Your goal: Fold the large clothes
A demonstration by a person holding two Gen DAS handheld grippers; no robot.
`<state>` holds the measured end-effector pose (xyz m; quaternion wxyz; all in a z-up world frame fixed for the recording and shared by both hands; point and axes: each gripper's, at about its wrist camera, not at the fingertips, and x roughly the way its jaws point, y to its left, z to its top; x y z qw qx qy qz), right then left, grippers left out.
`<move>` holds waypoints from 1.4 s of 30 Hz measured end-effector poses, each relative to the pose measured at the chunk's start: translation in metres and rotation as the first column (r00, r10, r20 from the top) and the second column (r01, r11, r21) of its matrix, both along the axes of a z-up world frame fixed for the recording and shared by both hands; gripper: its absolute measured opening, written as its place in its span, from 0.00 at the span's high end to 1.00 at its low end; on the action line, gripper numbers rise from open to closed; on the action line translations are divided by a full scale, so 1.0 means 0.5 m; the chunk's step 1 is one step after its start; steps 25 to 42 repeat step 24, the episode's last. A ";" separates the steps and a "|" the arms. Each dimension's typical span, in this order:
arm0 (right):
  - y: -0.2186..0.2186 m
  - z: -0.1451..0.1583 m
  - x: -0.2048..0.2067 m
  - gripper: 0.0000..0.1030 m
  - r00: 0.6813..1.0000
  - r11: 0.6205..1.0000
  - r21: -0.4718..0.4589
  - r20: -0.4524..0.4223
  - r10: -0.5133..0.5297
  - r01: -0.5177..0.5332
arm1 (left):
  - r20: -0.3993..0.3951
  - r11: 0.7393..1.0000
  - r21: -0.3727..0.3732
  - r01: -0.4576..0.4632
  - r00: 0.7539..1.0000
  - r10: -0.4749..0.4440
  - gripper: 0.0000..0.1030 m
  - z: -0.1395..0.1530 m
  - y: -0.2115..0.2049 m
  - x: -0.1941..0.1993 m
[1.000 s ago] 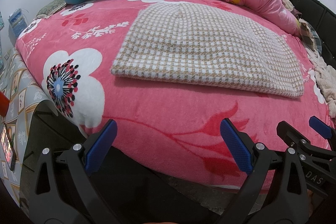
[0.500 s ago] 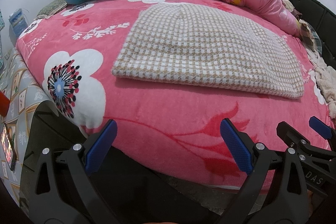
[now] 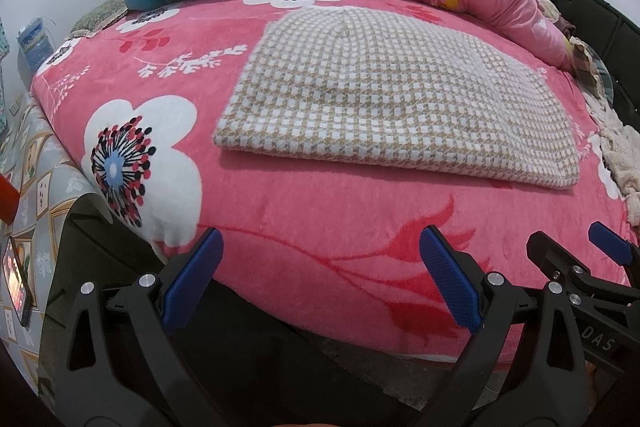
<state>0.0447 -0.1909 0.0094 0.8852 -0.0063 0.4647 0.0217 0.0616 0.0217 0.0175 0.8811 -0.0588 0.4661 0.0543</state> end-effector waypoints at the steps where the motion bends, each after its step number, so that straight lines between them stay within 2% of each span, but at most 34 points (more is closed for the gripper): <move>1: 0.000 0.000 0.000 0.06 1.000 1.000 -0.001 0.001 0.000 0.000 | 0.001 1.000 0.000 0.000 1.000 0.000 0.08 0.000 0.001 0.000; 42: -0.002 -0.002 0.001 0.06 1.000 1.000 -0.001 -0.003 -0.001 0.001 | -0.004 1.000 -0.005 -0.005 1.000 0.005 0.08 0.000 0.004 0.000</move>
